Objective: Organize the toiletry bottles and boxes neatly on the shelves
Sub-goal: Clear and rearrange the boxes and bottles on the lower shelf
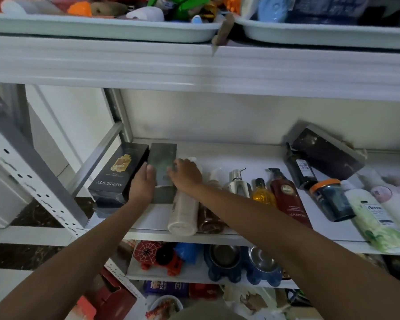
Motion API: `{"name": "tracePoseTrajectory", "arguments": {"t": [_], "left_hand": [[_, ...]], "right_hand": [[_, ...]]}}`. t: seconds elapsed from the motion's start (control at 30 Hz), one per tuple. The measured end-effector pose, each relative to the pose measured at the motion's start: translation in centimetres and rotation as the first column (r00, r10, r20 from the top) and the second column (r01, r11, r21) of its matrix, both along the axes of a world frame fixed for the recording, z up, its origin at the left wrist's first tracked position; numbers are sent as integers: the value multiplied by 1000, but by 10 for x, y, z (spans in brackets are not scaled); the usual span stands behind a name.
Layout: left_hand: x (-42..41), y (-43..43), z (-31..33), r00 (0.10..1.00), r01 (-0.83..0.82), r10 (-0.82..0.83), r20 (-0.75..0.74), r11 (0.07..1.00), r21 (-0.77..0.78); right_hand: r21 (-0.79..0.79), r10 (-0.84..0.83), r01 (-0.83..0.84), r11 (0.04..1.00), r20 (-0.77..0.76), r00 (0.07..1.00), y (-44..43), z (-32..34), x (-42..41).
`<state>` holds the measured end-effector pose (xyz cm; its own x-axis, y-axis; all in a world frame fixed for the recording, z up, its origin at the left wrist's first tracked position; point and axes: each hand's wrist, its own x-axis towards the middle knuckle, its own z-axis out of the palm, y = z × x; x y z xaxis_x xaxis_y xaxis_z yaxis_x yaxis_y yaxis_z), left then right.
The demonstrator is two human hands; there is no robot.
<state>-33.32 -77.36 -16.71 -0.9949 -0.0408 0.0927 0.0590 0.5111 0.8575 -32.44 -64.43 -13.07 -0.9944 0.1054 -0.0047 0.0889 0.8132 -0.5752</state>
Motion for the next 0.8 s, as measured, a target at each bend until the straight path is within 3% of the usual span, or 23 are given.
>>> {"name": "tracePoseTrajectory", "arguments": {"t": [0.07,0.13,0.27,0.33,0.5,0.6,0.8], "left_hand": [[-7,7,4,977,71,-130,-167,945,-320],[-17,21,10,960,89,-212,-183,850,-520],[-24,68,18,947,147,-291,-132,763,-629],[-20,101,24,942,169,-318,-105,721,-672],[16,206,35,901,243,-424,-93,669,-702],[41,266,36,878,304,-477,-42,624,-720],[109,379,35,820,386,-572,-22,581,-717]], "right_hand": [[191,94,-64,980,-153,984,33,6,0],[486,252,-105,868,-249,935,75,9,-1],[820,369,-81,567,-165,915,168,15,18],[843,339,-65,534,-143,930,216,23,38],[791,82,36,610,-108,991,337,36,107],[740,-40,131,660,-139,989,398,34,149],[731,-288,281,622,-120,950,507,30,252]]}}
